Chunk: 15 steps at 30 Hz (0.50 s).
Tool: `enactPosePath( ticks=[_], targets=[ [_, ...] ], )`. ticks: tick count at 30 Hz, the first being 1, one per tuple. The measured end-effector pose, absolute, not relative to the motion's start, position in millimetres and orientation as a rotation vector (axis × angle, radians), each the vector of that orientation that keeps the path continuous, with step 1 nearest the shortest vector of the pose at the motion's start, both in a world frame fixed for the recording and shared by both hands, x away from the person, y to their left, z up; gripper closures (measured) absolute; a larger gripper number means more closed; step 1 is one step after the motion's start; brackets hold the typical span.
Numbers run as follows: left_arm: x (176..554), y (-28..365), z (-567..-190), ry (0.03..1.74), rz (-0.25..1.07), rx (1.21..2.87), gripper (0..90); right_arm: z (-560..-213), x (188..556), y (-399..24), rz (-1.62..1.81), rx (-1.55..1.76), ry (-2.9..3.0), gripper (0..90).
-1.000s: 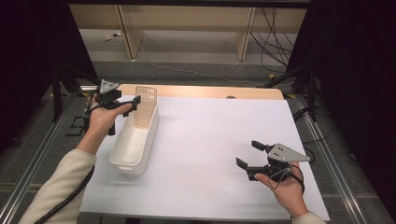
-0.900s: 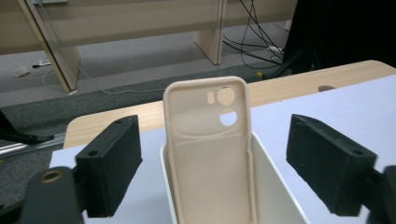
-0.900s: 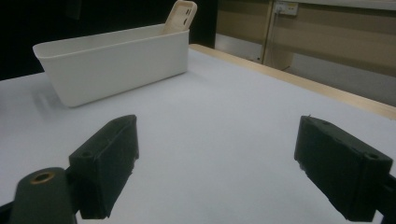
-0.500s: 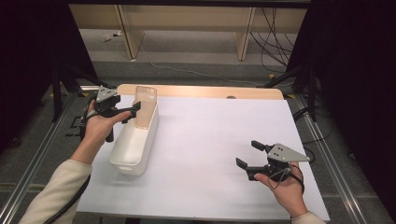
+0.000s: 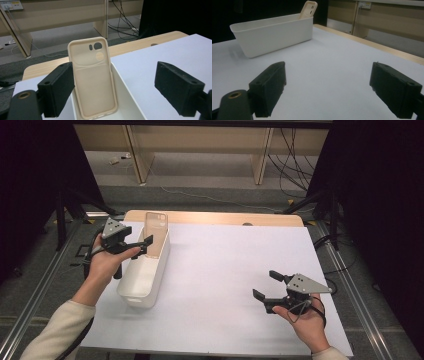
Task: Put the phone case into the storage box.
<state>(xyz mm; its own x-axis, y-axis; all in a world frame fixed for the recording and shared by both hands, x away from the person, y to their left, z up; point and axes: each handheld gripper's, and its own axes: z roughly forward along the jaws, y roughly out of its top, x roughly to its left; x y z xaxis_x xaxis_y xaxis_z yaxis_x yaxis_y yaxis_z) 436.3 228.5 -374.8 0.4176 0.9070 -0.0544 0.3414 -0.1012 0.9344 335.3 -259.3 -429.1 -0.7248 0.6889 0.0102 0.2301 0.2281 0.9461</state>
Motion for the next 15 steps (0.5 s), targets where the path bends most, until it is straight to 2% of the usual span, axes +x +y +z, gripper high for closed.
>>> enactPosePath(
  ticks=[15],
  targets=[
    [417.4,223.6,-377.2,1.069,0.699,1.654,16.6,-430.5,337.7,-258.0,1.530,0.812,2.059,15.1]
  ],
)
